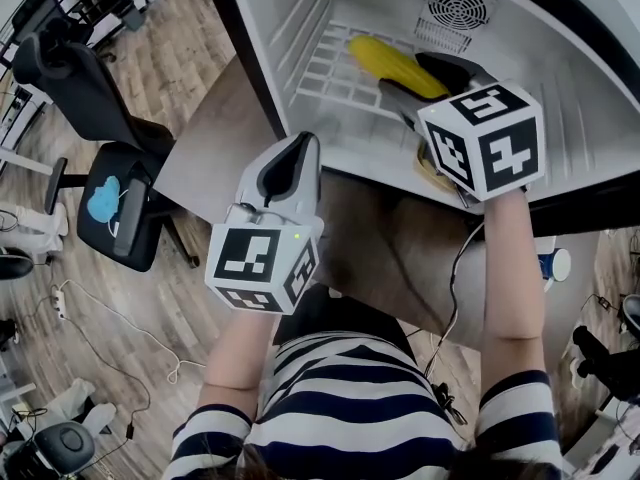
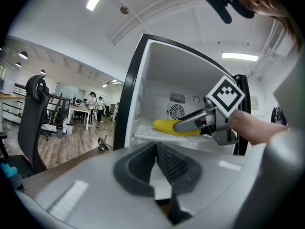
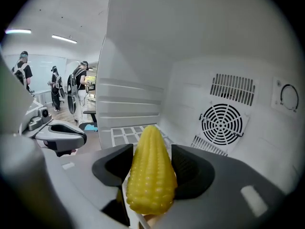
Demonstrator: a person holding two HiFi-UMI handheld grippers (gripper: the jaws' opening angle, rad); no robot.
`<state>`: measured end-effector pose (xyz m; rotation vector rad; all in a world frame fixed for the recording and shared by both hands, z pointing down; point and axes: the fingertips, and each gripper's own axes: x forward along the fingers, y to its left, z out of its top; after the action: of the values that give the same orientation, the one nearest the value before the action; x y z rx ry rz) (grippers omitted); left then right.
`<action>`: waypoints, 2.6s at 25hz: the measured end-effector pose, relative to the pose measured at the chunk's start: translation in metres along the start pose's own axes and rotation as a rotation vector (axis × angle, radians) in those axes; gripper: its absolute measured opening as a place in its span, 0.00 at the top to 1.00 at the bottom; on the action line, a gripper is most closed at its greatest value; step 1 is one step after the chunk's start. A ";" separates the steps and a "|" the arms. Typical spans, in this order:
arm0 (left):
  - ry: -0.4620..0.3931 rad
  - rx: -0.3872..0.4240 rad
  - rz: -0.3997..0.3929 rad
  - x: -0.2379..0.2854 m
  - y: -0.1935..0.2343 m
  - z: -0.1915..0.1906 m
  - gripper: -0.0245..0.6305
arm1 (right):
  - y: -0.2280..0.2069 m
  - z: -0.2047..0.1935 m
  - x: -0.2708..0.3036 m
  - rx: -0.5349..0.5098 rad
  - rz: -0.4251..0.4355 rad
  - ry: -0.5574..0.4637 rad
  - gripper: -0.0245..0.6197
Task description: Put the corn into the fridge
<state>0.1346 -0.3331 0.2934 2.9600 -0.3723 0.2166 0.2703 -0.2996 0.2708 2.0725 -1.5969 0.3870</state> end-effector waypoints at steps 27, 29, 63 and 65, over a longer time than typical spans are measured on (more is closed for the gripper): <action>-0.039 -0.011 0.069 -0.028 0.007 0.007 0.96 | 0.018 -0.022 -0.100 0.147 -0.256 -0.327 0.68; -0.038 -0.013 0.072 -0.029 0.008 0.006 0.96 | 0.021 -0.028 -0.105 0.170 -0.258 -0.339 0.73; 0.071 0.010 0.121 -0.065 0.035 -0.044 0.96 | 0.063 -0.141 -0.097 0.357 -0.256 -0.203 0.97; 0.073 0.010 0.124 -0.066 0.034 -0.045 0.96 | 0.064 -0.141 -0.097 0.361 -0.255 -0.201 0.97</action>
<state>0.0571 -0.3432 0.3313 2.9316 -0.5468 0.3411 0.1925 -0.1559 0.3537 2.6269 -1.4248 0.4110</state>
